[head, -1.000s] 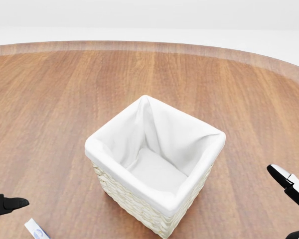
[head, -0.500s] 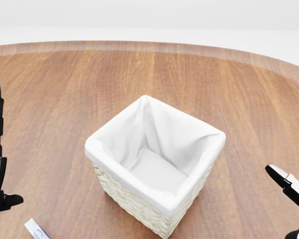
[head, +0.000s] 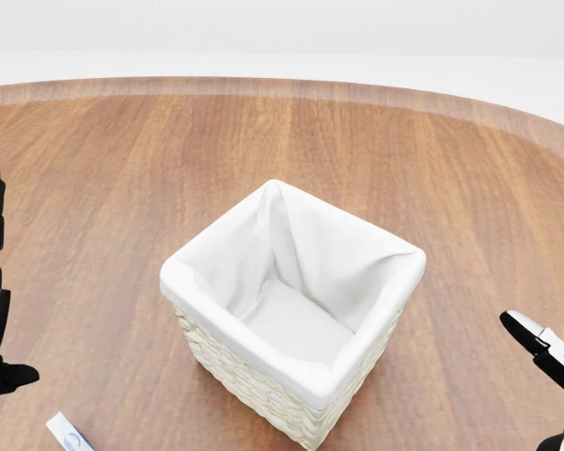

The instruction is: Pick up the alphabet soup and the cream cheese box, and put them in the basket.

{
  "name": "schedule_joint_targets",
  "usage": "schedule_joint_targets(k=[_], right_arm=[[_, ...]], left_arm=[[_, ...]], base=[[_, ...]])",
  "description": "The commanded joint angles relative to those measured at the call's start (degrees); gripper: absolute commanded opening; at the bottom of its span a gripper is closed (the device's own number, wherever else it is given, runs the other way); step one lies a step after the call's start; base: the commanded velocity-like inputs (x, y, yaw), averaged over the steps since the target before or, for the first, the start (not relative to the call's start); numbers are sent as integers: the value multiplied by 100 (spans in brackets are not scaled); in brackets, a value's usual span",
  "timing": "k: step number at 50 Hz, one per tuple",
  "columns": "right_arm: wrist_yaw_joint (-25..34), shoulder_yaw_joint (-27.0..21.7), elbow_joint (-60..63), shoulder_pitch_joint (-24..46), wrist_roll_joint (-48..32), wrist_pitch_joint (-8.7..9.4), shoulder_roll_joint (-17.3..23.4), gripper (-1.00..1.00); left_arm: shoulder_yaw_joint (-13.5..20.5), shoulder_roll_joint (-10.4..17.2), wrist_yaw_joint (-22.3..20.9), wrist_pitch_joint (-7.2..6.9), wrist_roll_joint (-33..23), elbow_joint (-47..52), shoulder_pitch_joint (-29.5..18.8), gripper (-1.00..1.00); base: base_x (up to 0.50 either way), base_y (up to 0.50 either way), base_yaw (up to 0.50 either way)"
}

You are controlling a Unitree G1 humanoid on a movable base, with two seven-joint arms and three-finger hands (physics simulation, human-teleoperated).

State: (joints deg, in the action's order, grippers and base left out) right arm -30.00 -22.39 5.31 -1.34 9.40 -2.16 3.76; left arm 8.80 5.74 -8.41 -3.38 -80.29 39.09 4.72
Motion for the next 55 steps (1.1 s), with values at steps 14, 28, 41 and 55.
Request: schedule_joint_targets(k=[14,28,41,55], right_arm=[[0,5,33,-52,-35,-23,-31,100],[0,7,0,-30,-43,-11,-21,100],[0,-1,20,-39,-46,4,-26,100],[0,5,30,-29,-53,32,-22,100]], left_arm=[[125,-469,313,838,-122,477,1131,100],[255,-569,538,838,-281,255,1614,100],[154,-623,1075,838,-554,-315,2035,100],[-540,-323,1735,838,-1159,-1315,2225,100]], base=[[0,0,0],[0,0,0],[0,0,0],[0,0,0]])
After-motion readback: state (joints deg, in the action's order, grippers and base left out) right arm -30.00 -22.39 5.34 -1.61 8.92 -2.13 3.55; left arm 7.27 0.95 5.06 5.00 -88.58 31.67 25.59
